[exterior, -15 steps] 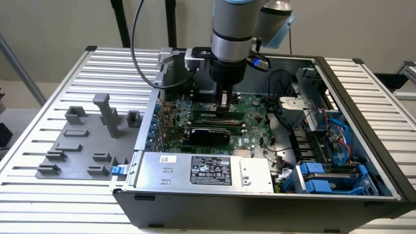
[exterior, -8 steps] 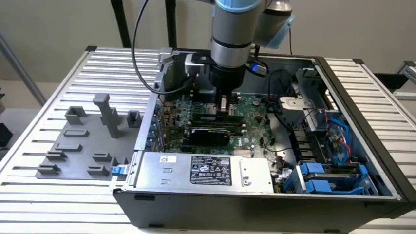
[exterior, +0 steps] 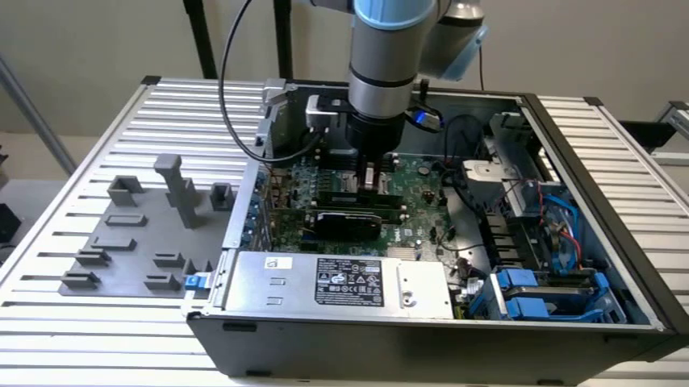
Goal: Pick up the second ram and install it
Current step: 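Insert the second ram into the second slot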
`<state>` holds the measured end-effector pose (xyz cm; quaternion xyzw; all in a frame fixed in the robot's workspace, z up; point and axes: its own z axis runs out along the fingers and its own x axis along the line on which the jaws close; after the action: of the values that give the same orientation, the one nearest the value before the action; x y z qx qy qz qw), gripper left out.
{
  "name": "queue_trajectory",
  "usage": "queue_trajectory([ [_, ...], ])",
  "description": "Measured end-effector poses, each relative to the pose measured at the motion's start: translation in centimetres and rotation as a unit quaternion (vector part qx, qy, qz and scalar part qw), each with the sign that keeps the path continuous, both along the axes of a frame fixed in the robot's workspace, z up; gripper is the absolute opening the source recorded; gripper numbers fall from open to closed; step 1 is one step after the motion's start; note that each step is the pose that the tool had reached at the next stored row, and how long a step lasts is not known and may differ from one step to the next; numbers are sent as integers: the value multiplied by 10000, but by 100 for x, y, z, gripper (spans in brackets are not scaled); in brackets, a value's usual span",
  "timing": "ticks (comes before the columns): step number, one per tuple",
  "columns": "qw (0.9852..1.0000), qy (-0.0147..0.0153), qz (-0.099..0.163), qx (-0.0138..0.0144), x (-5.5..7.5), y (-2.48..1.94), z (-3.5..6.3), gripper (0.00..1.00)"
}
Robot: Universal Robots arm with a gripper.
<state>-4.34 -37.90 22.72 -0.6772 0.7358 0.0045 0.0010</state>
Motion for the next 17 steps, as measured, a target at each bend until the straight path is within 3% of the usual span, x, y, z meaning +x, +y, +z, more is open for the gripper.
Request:
queue_trajectory([
  [17,10000,-18,28,-3,-14,0,-3,0],
])
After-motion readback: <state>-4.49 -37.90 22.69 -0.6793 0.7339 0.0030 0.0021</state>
